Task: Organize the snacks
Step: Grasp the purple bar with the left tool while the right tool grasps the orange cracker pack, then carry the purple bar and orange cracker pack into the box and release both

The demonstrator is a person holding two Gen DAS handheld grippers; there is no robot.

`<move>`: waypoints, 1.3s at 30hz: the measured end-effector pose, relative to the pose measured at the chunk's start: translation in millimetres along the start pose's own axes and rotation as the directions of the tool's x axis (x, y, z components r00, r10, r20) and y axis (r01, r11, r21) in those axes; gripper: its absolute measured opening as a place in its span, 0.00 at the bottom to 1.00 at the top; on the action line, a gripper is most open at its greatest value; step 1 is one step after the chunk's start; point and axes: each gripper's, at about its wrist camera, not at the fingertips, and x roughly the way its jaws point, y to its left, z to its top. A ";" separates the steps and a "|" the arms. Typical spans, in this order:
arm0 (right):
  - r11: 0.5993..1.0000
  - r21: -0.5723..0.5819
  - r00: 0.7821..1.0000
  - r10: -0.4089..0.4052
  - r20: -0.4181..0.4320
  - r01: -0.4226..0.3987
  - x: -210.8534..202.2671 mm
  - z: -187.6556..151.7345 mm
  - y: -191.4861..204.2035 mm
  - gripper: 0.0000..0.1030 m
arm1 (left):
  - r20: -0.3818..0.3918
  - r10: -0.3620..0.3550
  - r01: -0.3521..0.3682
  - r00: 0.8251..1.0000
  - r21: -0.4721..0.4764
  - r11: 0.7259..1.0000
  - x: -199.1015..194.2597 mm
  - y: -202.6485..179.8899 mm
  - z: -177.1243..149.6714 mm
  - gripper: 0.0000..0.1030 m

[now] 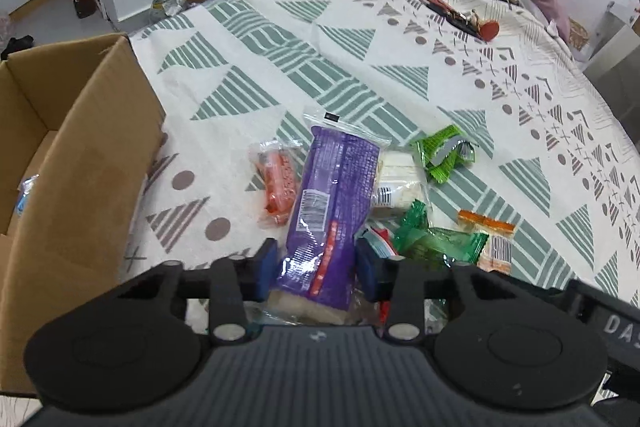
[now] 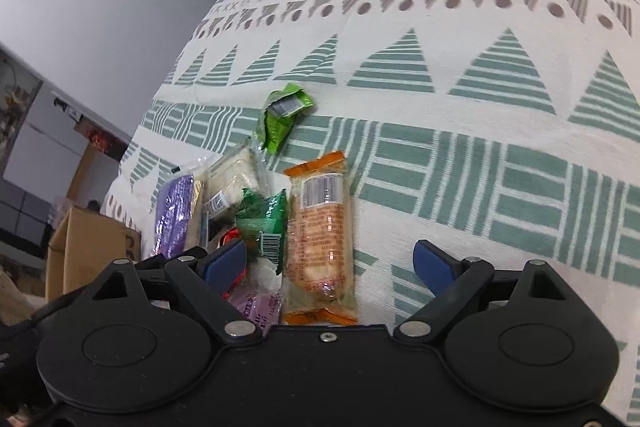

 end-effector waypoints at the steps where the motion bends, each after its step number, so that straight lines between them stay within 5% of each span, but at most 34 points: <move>1: 1.000 -0.011 1.000 -0.005 -0.001 0.005 1.4 -0.2 2.1 0.88 | 0.003 -0.008 0.008 1.000 -0.004 1.000 -1.4 1.3 -0.3 0.35; 10: 0.995 -0.088 0.999 -0.044 0.002 0.044 5.5 -3.9 16.3 0.83 | 0.042 -0.046 0.048 0.998 -0.048 0.998 -25.9 13.8 0.4 0.31; 15: 0.992 -0.117 0.999 -0.045 -0.013 0.043 10.7 -5.6 23.5 0.56 | 0.071 -0.068 0.072 0.995 -0.061 0.996 -44.8 22.0 0.4 0.31; 17: 0.992 -0.118 0.999 -0.039 -0.029 0.035 12.9 -5.8 24.9 0.34 | 0.081 -0.075 0.081 0.994 -0.067 0.994 -53.5 27.2 -1.3 0.31; 39: 0.988 -0.103 0.990 0.119 0.073 -0.111 -46.1 -19.3 44.8 0.32 | 0.185 -0.115 0.152 0.976 -0.198 0.968 -113.4 93.3 -3.9 0.30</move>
